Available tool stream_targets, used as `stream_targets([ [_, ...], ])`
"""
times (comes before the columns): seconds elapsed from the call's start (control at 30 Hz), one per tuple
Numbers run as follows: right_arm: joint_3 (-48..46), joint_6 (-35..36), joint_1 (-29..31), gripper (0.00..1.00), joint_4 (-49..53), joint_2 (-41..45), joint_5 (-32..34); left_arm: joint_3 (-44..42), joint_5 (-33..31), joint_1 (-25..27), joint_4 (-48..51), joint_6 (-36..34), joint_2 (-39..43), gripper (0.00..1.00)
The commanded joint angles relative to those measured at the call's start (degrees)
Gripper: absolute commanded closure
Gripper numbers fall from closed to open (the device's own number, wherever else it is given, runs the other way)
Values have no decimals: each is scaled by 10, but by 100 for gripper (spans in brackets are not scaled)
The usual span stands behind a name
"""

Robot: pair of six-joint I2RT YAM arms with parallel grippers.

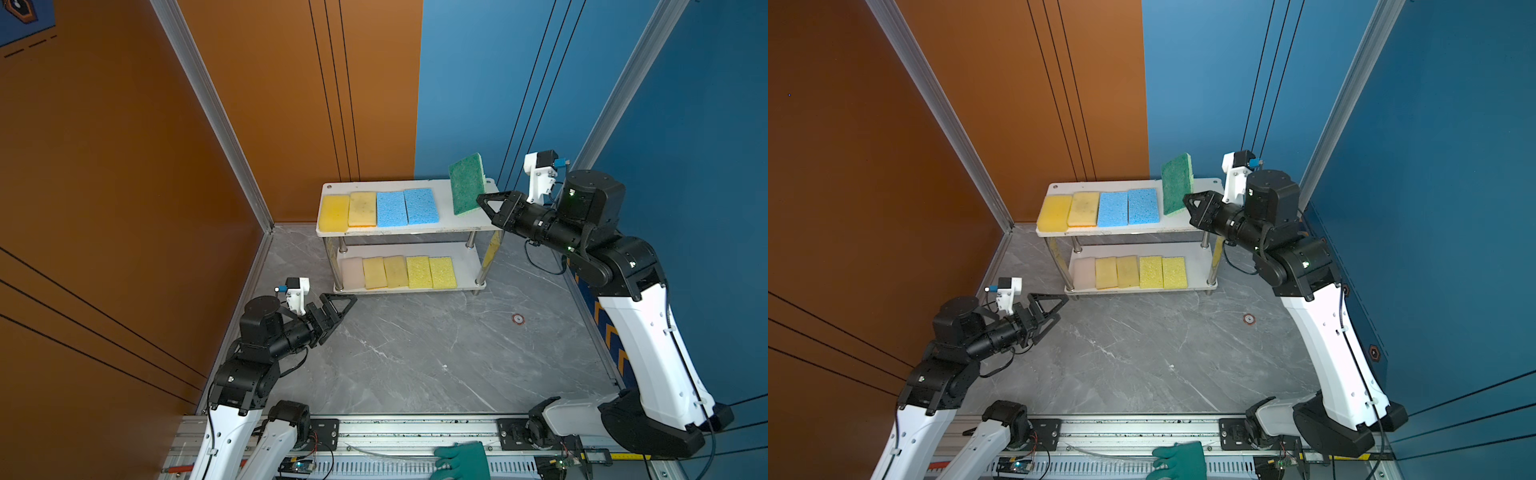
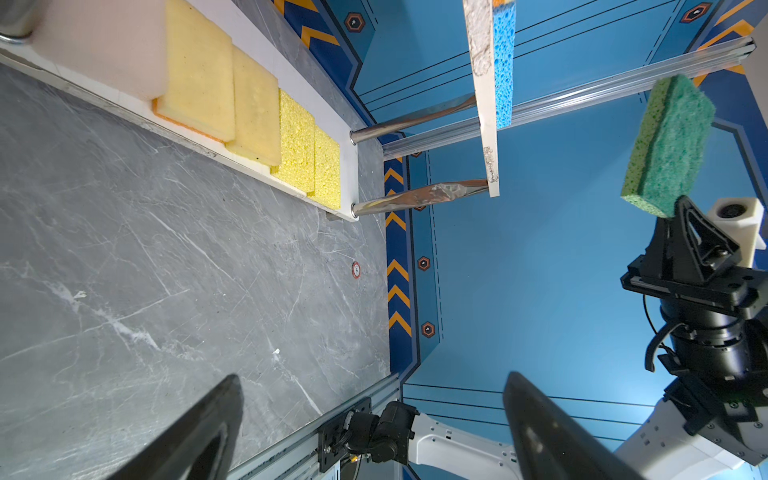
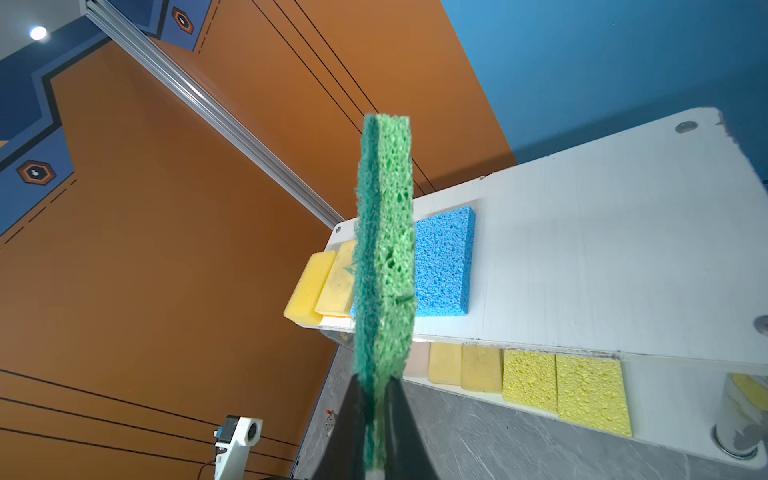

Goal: Place and organize the cleaning sponges onto the shelf
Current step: 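Lower the green pad onto the top shelf beside the blue sponges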

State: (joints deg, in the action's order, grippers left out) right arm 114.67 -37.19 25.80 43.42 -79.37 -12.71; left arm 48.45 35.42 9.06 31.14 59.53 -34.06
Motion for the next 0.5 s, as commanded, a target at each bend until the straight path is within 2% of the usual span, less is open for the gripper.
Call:
stream_targets([
  [0.0,27,25,5,90,16,-17,12,17,29,-14,5,-17,1,2],
  [0.47,34,6,-13,90,16,-74,-28,3,63,-59,8,-17,3,2],
])
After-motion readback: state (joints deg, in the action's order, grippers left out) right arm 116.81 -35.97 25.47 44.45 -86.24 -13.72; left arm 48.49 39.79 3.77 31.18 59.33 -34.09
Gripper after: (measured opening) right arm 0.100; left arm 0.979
